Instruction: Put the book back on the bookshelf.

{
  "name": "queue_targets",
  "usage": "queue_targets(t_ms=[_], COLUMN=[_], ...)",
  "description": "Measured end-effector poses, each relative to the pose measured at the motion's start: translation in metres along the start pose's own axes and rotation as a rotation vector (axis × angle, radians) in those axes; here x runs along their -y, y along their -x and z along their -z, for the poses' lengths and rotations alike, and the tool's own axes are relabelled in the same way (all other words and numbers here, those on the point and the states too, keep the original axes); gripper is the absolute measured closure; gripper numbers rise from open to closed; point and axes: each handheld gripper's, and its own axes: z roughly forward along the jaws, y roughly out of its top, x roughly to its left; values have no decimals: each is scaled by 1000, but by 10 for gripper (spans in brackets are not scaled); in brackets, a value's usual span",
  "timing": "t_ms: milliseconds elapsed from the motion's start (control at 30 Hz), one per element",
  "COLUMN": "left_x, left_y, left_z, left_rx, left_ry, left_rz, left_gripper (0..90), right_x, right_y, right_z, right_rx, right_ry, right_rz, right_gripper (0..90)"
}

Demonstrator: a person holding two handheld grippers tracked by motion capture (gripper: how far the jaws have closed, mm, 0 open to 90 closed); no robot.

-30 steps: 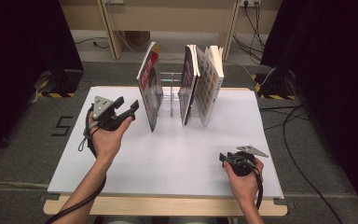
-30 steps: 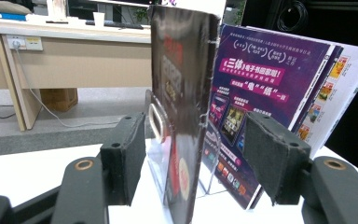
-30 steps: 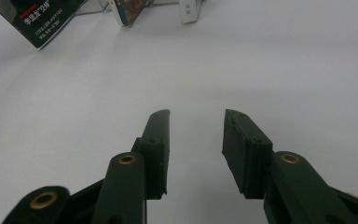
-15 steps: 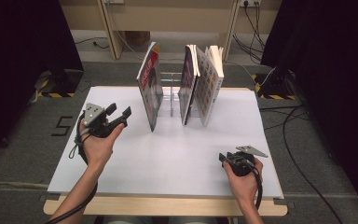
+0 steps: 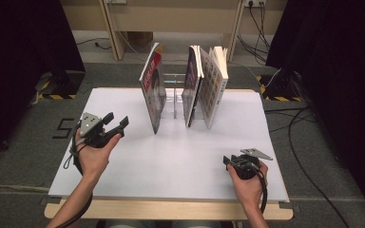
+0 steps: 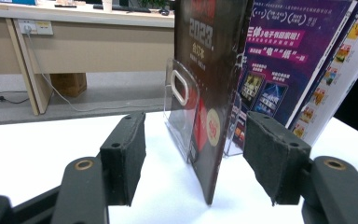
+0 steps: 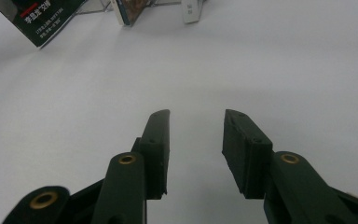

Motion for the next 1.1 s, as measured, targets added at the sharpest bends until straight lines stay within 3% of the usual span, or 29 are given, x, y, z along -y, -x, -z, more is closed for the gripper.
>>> queue_targets(t_ms=[567, 1100], left_x=[17, 48], left_y=[-20, -44], left_z=[23, 42], left_rx=[-32, -67], left_ry=[-16, -79], left_rz=[-7, -14], left_gripper=[373, 368], right_x=[0, 0], right_y=[0, 0], right_z=[0, 0], right_rx=[6, 6], right_ry=[3, 1], right_rz=[18, 12], right_gripper=[623, 623])
